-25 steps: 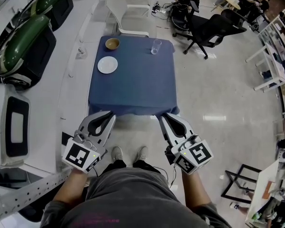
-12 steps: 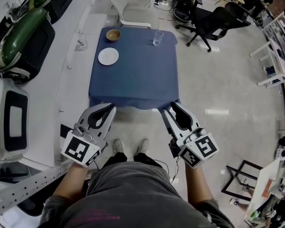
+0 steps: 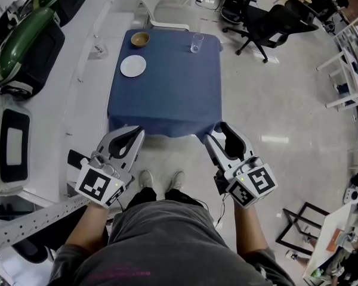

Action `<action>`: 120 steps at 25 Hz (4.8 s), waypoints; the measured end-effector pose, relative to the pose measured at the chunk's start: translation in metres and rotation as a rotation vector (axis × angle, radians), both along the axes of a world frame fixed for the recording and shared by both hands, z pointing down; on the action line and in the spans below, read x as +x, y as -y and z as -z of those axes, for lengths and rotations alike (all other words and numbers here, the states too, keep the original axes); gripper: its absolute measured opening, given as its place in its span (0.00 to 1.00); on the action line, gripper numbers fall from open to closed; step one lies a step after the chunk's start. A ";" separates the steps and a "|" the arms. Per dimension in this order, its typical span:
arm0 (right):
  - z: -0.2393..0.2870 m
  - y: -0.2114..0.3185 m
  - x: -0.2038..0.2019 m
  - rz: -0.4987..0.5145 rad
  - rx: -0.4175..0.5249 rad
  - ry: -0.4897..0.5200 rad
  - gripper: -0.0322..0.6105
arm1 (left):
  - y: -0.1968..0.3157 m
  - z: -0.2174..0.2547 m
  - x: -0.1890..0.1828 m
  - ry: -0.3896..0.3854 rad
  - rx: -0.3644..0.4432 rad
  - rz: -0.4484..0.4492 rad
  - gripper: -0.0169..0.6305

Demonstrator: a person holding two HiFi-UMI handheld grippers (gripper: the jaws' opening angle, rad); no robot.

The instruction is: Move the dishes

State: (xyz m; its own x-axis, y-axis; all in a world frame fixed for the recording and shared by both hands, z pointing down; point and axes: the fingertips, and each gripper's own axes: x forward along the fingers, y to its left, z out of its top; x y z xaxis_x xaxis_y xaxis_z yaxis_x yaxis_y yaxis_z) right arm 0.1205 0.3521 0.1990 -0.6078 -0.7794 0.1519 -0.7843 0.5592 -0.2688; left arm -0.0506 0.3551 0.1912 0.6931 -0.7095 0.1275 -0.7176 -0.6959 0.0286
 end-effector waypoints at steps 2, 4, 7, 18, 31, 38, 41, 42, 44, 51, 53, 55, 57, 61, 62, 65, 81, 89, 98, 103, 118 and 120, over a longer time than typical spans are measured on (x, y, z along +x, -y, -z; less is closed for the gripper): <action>-0.002 0.002 0.006 0.013 -0.001 0.003 0.37 | -0.001 -0.001 0.007 0.006 -0.002 0.010 0.03; -0.002 0.004 0.014 0.025 0.000 0.010 0.38 | -0.001 0.000 0.014 0.016 -0.001 0.022 0.03; -0.003 0.007 0.028 0.036 0.004 0.019 0.38 | -0.001 0.001 0.026 0.028 0.001 0.039 0.03; -0.015 0.023 0.062 0.044 -0.008 0.039 0.40 | 0.010 -0.005 0.050 0.045 -0.012 0.077 0.03; -0.027 0.073 0.066 -0.002 -0.028 -0.003 0.40 | 0.077 -0.017 0.052 0.002 -0.007 0.046 0.03; -0.038 0.136 0.044 -0.027 -0.046 -0.017 0.40 | 0.146 -0.025 0.034 -0.001 -0.010 0.010 0.03; -0.038 0.168 0.027 -0.043 -0.049 -0.025 0.40 | 0.180 -0.027 0.019 0.001 -0.012 -0.005 0.03; -0.038 0.180 0.022 -0.052 -0.052 -0.028 0.40 | 0.193 -0.028 0.013 0.001 -0.015 -0.012 0.03; -0.038 0.204 0.012 -0.074 -0.059 -0.039 0.40 | 0.220 -0.030 0.002 -0.003 -0.016 -0.025 0.03; -0.043 0.261 -0.013 -0.143 -0.079 -0.073 0.40 | 0.286 -0.034 -0.025 -0.018 0.000 -0.055 0.03; -0.045 0.272 -0.019 -0.155 -0.076 -0.079 0.40 | 0.297 -0.037 -0.030 -0.021 -0.001 -0.070 0.03; -0.050 0.283 -0.024 -0.164 -0.076 -0.084 0.40 | 0.306 -0.040 -0.033 -0.017 0.000 -0.082 0.03; -0.054 0.293 -0.027 -0.167 -0.080 -0.088 0.40 | 0.315 -0.041 -0.035 -0.016 -0.002 -0.081 0.03; -0.066 0.315 -0.028 -0.169 -0.080 -0.109 0.40 | 0.331 -0.048 -0.039 -0.008 -0.026 -0.074 0.03; -0.069 0.322 -0.027 -0.167 -0.080 -0.114 0.40 | 0.335 -0.051 -0.038 -0.001 -0.034 -0.073 0.03; -0.083 0.342 -0.019 -0.159 -0.077 -0.126 0.40 | 0.343 -0.060 -0.033 0.021 -0.055 -0.067 0.03; -0.214 0.461 0.029 -0.070 -0.157 -0.206 0.40 | 0.401 -0.130 0.019 0.105 -0.198 0.066 0.03; -0.280 0.504 0.044 -0.082 -0.198 -0.225 0.40 | 0.411 -0.171 0.021 0.151 -0.298 0.125 0.03; -0.349 0.534 0.043 -0.056 -0.204 -0.265 0.43 | 0.412 -0.218 0.027 0.179 -0.359 0.143 0.03; -0.378 0.552 0.040 -0.045 -0.208 -0.289 0.46 | 0.402 -0.240 0.026 0.193 -0.453 0.156 0.03; -0.405 0.581 0.028 -0.028 -0.182 -0.292 0.49 | 0.393 -0.273 0.019 0.205 -0.530 0.180 0.03; -0.405 0.584 0.027 -0.031 -0.176 -0.289 0.49 | 0.391 -0.275 0.019 0.205 -0.537 0.180 0.03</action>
